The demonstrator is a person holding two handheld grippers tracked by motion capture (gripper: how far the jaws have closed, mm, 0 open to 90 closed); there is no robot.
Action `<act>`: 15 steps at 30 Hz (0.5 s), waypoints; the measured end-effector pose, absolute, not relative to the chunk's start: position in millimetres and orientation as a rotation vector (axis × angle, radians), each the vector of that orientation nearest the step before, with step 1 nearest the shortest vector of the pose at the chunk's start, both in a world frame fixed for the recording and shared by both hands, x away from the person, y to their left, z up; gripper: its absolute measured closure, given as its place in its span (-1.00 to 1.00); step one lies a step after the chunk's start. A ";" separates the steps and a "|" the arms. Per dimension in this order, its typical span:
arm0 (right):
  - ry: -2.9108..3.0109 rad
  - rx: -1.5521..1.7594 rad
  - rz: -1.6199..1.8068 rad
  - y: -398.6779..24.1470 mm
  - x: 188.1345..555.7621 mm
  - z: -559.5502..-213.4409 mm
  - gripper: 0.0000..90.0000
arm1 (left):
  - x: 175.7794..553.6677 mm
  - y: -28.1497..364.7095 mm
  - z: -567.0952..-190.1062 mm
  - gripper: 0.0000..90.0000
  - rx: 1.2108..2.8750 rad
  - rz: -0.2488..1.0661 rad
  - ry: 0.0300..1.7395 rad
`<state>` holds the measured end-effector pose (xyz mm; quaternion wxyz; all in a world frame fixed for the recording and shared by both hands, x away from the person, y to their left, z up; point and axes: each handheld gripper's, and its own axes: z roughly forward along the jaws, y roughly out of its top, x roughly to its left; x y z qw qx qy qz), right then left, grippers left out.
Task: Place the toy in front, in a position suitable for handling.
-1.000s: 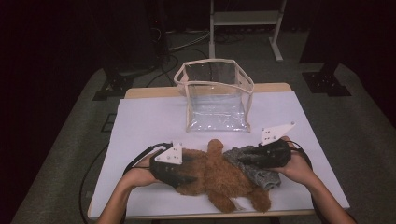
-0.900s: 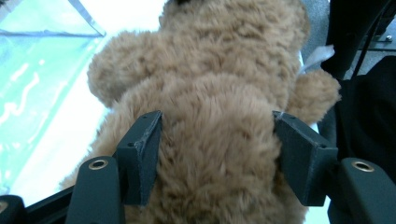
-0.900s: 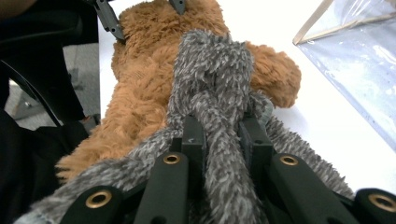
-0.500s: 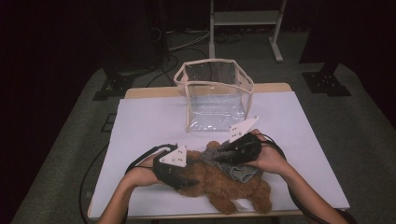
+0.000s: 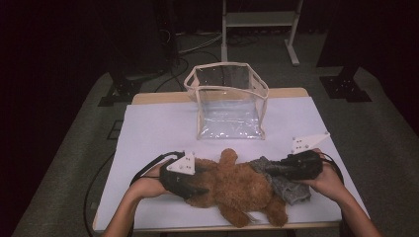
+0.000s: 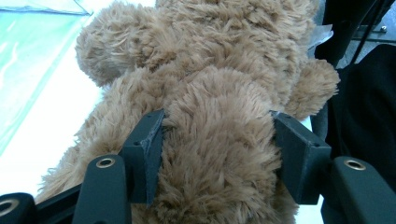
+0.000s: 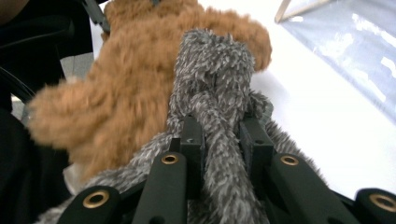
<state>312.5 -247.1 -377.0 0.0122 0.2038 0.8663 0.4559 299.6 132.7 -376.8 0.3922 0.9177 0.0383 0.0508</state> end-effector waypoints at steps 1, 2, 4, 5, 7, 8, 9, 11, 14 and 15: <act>2.699 0.654 1.428 -250.3 309.5 -381.2 0.64 | 300.1 132.4 -375.3 -0.14 2.325 0.127 0.100; 2.697 0.659 1.438 -250.9 307.9 -384.5 0.64 | 300.5 132.0 -373.6 -0.17 2.320 0.127 0.102; 2.692 0.661 1.455 -246.7 308.6 -387.5 0.64 | 300.8 129.6 -366.9 -0.25 2.305 0.158 0.103; 2.692 0.658 1.457 -243.9 309.8 -388.0 0.64 | 300.2 127.4 -363.7 -0.26 2.293 0.164 0.091; 2.695 0.643 1.466 -234.8 314.4 -387.7 0.64 | 298.8 119.6 -359.8 -0.26 2.288 0.146 0.056; 2.698 0.626 1.464 -229.6 316.4 -386.5 0.64 | 298.2 113.3 -360.5 -0.26 2.313 0.156 0.036; 2.694 0.610 1.463 -223.1 318.3 -384.2 0.64 | 298.6 109.8 -362.0 -0.26 2.336 0.157 0.030; 2.696 0.577 1.453 -214.4 320.5 -380.6 0.64 | 302.1 103.3 -370.1 -0.23 2.402 0.148 0.049; 2.695 0.575 1.424 -214.2 321.2 -381.9 0.64 | 303.9 105.3 -373.2 -0.18 2.404 0.141 0.079; 2.697 0.588 1.432 -217.7 321.1 -383.5 0.64 | 303.5 105.7 -374.0 -0.17 2.400 0.143 0.085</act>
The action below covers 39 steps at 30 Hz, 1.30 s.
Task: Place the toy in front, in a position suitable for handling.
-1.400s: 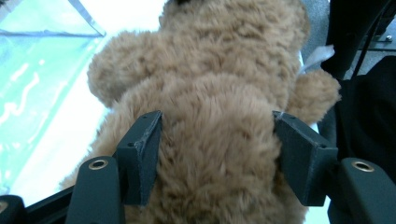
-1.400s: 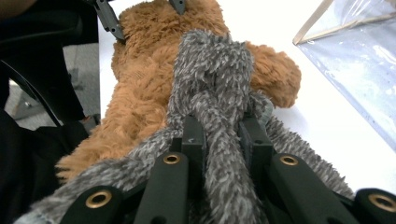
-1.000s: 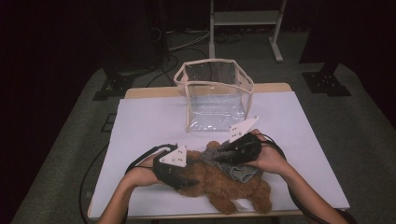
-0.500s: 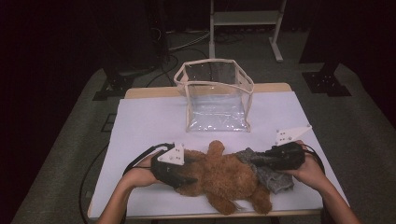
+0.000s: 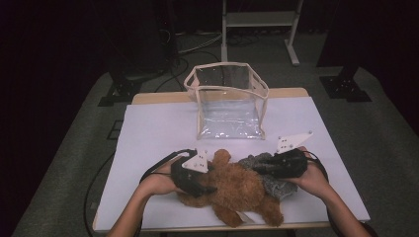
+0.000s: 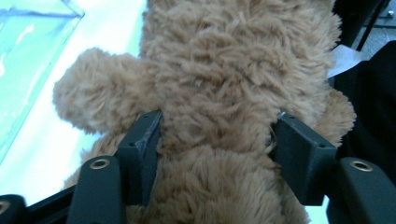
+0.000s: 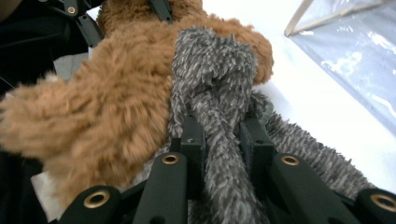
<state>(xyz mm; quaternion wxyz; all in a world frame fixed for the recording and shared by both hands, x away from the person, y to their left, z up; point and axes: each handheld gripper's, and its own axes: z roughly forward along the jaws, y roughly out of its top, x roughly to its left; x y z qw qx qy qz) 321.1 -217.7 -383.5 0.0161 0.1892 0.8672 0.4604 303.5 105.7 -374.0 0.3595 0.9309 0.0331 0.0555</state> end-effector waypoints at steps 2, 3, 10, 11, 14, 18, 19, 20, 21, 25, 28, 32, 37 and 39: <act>2.697 0.611 1.422 -224.6 319.9 -387.4 0.64 | 303.8 106.5 -373.9 -0.16 2.410 0.146 0.092; 2.696 0.627 1.409 -230.2 318.4 -390.6 0.64 | 303.8 106.4 -373.9 -0.16 2.411 0.141 0.095; 2.640 0.706 1.391 -254.3 314.2 -389.8 0.64 | 301.2 106.6 -372.9 -0.15 2.431 0.116 0.072; 2.630 0.694 1.408 -253.8 314.2 -386.2 0.64 | 301.3 106.7 -373.2 -0.15 2.428 0.114 0.074; 2.622 0.638 1.455 -243.6 313.2 -376.8 0.64 | 302.1 106.8 -373.5 -0.14 2.427 0.112 0.076; 2.666 0.565 1.436 -225.4 309.1 -378.7 0.64 | 302.0 108.1 -373.5 -0.14 2.427 0.116 0.076; 2.672 0.563 1.428 -224.1 308.8 -381.1 0.64 | 301.5 109.0 -374.0 -0.14 2.422 0.112 0.082; 2.684 0.578 1.437 -225.0 308.6 -385.8 0.64 | 301.7 109.9 -374.2 -0.14 2.421 0.114 0.081; 2.686 0.594 1.440 -227.9 308.7 -389.5 0.64 | 301.5 110.5 -374.7 -0.14 2.414 0.113 0.091; 2.706 0.660 1.431 -243.7 304.2 -399.3 0.65 | 302.8 111.4 -375.6 -0.13 2.404 0.116 0.105; 2.744 0.650 1.448 -251.3 296.8 -401.4 0.65 | 303.9 110.6 -375.4 -0.13 2.405 0.119 0.115; 2.764 0.640 1.435 -247.0 295.3 -405.2 0.65 | 304.1 111.2 -375.1 -0.13 2.408 0.112 0.112; 2.720 0.660 1.389 -235.4 311.3 -404.3 0.65 | 300.9 116.4 -375.4 -0.10 2.409 0.095 0.087; 2.710 0.672 1.387 -230.9 319.5 -403.1 0.65 | 298.8 119.5 -375.9 -0.08 2.408 0.087 0.077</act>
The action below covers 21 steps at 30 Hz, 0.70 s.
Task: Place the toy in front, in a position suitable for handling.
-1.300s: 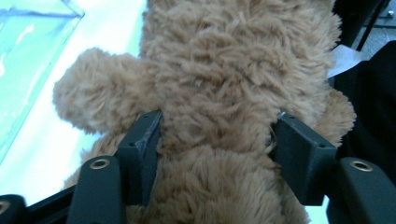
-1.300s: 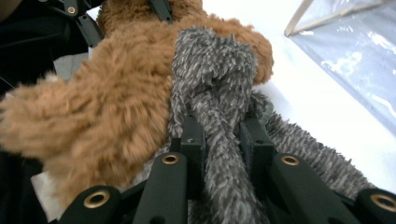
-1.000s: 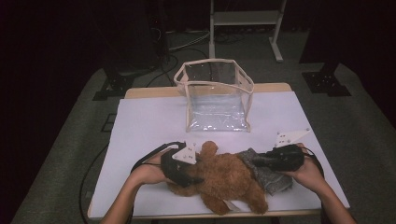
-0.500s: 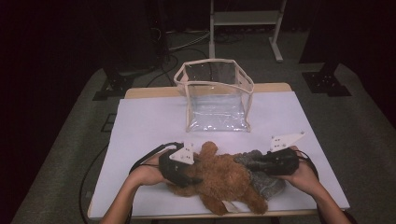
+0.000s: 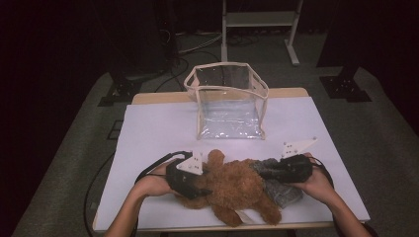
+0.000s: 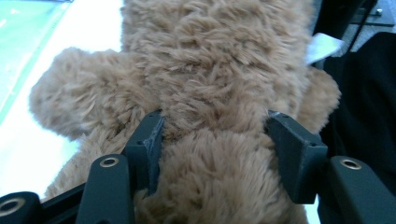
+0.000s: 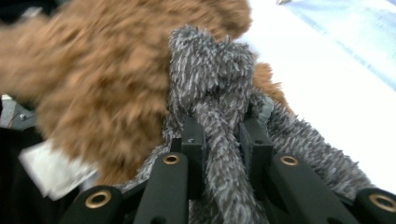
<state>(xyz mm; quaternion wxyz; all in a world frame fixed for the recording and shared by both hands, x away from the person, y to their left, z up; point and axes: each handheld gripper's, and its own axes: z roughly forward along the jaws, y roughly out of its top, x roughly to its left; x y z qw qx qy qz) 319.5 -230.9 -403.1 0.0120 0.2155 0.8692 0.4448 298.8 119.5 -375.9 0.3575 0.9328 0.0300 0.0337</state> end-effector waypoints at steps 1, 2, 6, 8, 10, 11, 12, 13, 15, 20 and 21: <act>2.709 0.674 1.381 -226.6 324.7 -402.3 0.65 | 297.5 121.1 -376.1 -0.07 2.410 0.081 0.068; 2.706 0.669 1.377 -222.6 328.8 -401.8 0.65 | 296.0 122.6 -376.3 -0.07 2.412 0.069 0.061; 2.721 0.646 1.361 -207.1 340.5 -399.9 0.65 | 290.9 125.8 -377.2 -0.07 2.414 0.065 0.059; 2.723 0.640 1.367 -204.5 343.0 -395.1 0.65 | 289.9 123.9 -378.2 -0.07 2.410 0.067 0.056; 2.724 0.621 1.384 -202.6 343.3 -387.2 0.65 | 288.5 119.7 -378.9 -0.07 2.415 0.065 0.038; 2.721 0.604 1.403 -200.8 343.2 -383.2 0.65 | 287.5 117.0 -379.1 -0.07 2.419 0.066 0.030; 2.719 0.593 1.419 -198.6 342.8 -379.6 0.65 | 286.7 114.7 -378.9 -0.07 2.429 0.070 0.014; 2.718 0.573 1.438 -195.7 342.6 -377.1 0.65 | 285.5 112.7 -378.7 -0.07 2.436 0.077 0.003; 2.730 0.545 1.455 -190.0 340.9 -375.2 0.65 | 283.7 111.4 -378.5 -0.08 2.441 0.081 -0.004; 2.741 0.574 1.473 -197.3 339.2 -384.6 0.65 | 281.6 114.9 -379.4 -0.08 2.425 0.057 -0.011; 2.738 0.587 1.468 -202.1 338.5 -387.0 0.65 | 281.4 114.8 -379.4 -0.08 2.425 0.057 -0.014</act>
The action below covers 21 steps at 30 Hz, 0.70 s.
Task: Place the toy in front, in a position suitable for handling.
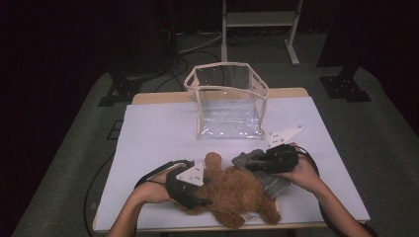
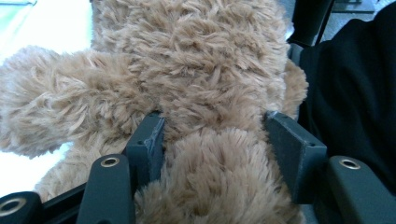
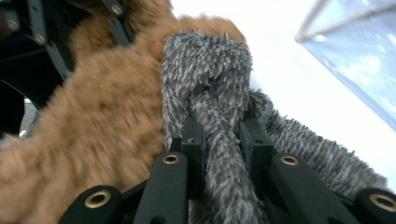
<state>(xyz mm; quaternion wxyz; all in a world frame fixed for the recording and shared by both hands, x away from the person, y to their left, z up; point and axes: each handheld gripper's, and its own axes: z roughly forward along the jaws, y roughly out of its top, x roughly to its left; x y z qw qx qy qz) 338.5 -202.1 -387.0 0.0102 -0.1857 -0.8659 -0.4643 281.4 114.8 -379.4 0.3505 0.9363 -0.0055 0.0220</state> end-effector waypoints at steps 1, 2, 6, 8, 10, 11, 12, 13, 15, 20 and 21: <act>-2.697 -0.599 -1.448 -207.3 337.7 -389.1 0.65 | 281.3 114.5 -379.4 -0.08 2.425 0.059 -0.013; -2.699 -0.612 -1.445 -211.2 337.3 -390.2 0.65 | 281.1 114.1 -379.3 -0.08 2.427 0.060 -0.017; -2.713 -0.655 -1.449 -222.2 334.1 -385.2 0.65 | 281.4 110.1 -378.7 -0.09 2.434 0.073 -0.023; -2.713 -0.624 -1.471 -217.3 333.0 -378.6 0.65 | 281.8 107.7 -378.7 -0.10 2.438 0.080 -0.030; -2.709 -0.574 -1.492 -207.5 332.3 -371.4 0.65 | 282.7 106.8 -378.5 -0.10 2.441 0.085 -0.032; -2.709 -0.552 -1.494 -201.4 331.6 -368.8 0.65 | 283.1 107.0 -378.6 -0.10 2.439 0.083 -0.030; -2.717 -0.521 -1.497 -195.6 331.8 -367.5 0.65 | 283.4 107.7 -378.9 -0.10 2.434 0.082 -0.028; -2.726 -0.507 -1.484 -190.5 331.7 -367.6 0.65 | 283.9 108.8 -379.3 -0.10 2.428 0.082 -0.024; -2.734 -0.500 -1.455 -185.4 333.0 -372.0 0.65 | 284.5 111.0 -380.4 -0.09 2.411 0.079 -0.017; -2.694 -0.579 -1.437 -203.1 336.2 -387.0 0.65 | 285.6 112.0 -381.6 -0.10 2.393 0.089 -0.005; -2.698 -0.597 -1.433 -208.2 336.1 -388.4 0.64 | 285.9 111.3 -381.6 -0.10 2.394 0.090 -0.003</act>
